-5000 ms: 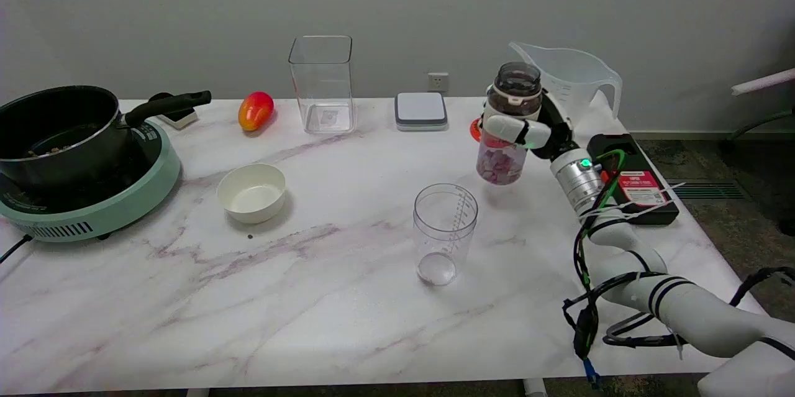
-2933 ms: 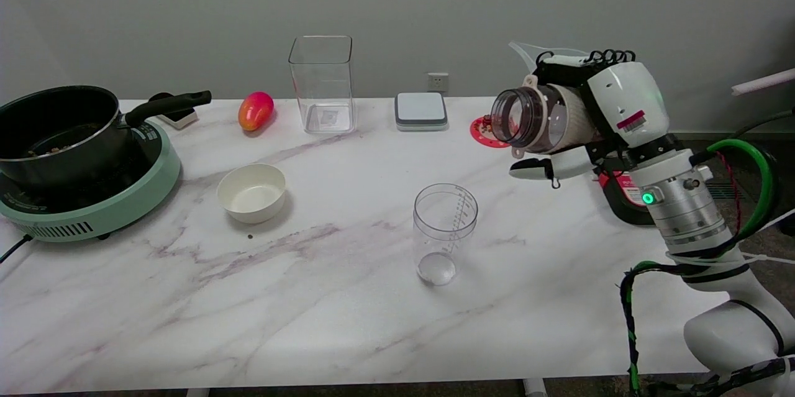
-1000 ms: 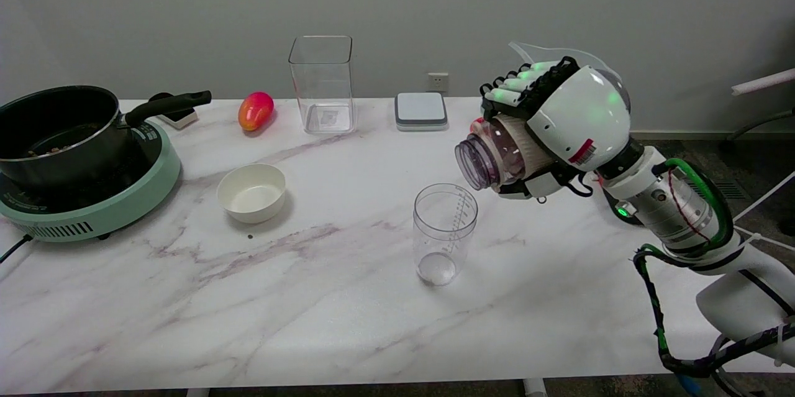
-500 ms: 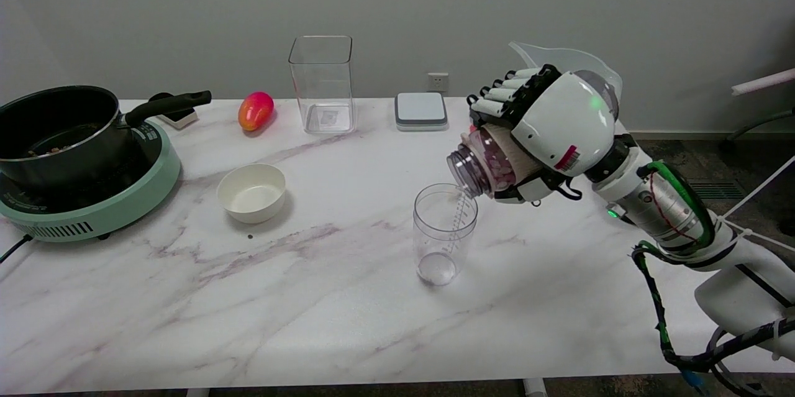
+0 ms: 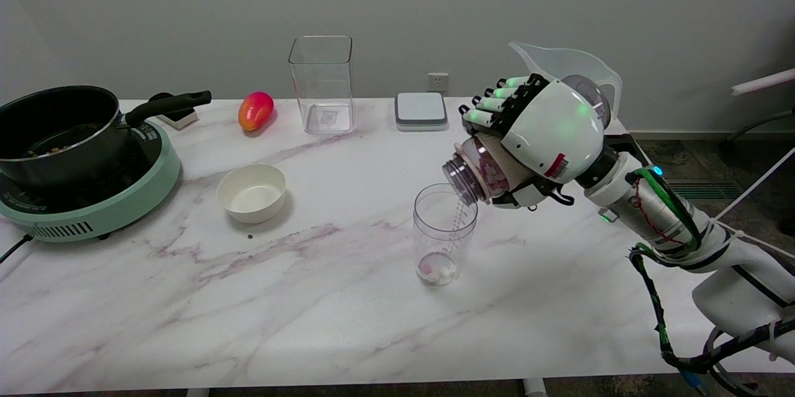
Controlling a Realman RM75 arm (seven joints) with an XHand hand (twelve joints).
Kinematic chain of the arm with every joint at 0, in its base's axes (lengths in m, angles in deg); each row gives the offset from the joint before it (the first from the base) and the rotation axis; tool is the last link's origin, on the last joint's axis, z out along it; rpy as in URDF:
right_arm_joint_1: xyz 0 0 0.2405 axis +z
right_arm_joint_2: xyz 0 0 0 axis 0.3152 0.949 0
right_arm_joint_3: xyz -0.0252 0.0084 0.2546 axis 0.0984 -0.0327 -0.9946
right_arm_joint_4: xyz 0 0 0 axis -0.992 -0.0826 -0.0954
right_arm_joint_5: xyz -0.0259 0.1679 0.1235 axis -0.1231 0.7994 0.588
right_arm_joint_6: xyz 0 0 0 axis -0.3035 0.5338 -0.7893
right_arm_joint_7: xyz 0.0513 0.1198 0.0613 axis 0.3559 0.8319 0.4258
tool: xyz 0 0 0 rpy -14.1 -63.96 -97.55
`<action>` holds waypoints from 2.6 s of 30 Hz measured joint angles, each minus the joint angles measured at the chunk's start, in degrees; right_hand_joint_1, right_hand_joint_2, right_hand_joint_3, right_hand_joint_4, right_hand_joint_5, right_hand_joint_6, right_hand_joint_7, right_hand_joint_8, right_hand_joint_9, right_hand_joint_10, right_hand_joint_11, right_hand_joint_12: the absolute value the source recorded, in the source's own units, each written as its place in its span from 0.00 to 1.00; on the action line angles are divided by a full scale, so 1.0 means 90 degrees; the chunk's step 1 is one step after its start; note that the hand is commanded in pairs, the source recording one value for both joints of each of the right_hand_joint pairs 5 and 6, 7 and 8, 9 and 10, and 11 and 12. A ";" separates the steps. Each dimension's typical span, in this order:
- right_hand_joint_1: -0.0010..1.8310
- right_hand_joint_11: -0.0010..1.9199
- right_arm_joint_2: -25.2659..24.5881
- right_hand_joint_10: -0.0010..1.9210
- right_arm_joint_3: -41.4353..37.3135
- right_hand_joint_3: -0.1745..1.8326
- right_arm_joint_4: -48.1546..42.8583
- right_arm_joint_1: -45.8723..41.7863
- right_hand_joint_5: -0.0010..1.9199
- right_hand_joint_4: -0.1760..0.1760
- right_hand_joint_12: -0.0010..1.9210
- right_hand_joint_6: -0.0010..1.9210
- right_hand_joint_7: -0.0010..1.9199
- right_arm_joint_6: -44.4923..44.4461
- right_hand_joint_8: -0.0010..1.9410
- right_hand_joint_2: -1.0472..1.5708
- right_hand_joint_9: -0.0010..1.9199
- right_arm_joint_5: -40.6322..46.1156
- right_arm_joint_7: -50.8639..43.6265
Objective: Pour the contents of the bottle into the measuring cup.
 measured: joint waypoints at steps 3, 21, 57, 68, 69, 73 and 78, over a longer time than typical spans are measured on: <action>0.67 0.71 0.0007 0.82 -0.0031 0.21 -0.0017 0.0030 1.00 0.50 0.71 1.00 0.95 0.0019 0.94 0.99 0.82 -0.0116 -0.0001; 0.66 0.71 0.0114 0.82 -0.0192 0.21 -0.0325 0.0157 1.00 0.50 0.71 1.00 0.95 0.0111 0.94 0.99 0.82 -0.0706 -0.0030; 0.65 0.72 0.0115 0.82 -0.0573 0.21 -0.0831 0.0130 1.00 0.50 0.72 1.00 0.96 0.0258 0.95 1.00 0.83 -0.1706 -0.0131; 0.65 0.72 0.0111 0.82 -0.0620 0.21 -0.0899 0.0142 1.00 0.50 0.72 1.00 0.96 0.0303 0.95 1.00 0.82 -0.1885 -0.0187; 0.65 0.72 0.0111 0.82 -0.0623 0.21 -0.0901 0.0145 1.00 0.50 0.72 1.00 0.96 0.0303 0.95 1.00 0.82 -0.1893 -0.0199; 0.65 0.72 0.0111 0.82 -0.0641 0.21 -0.0916 0.0153 1.00 0.50 0.72 1.00 0.96 0.0303 0.95 1.00 0.82 -0.1932 -0.0241; 0.65 0.72 0.0111 0.82 -0.0653 0.21 -0.0925 0.0153 1.00 0.50 0.72 1.00 0.96 0.0303 0.95 1.00 0.82 -0.1960 -0.0283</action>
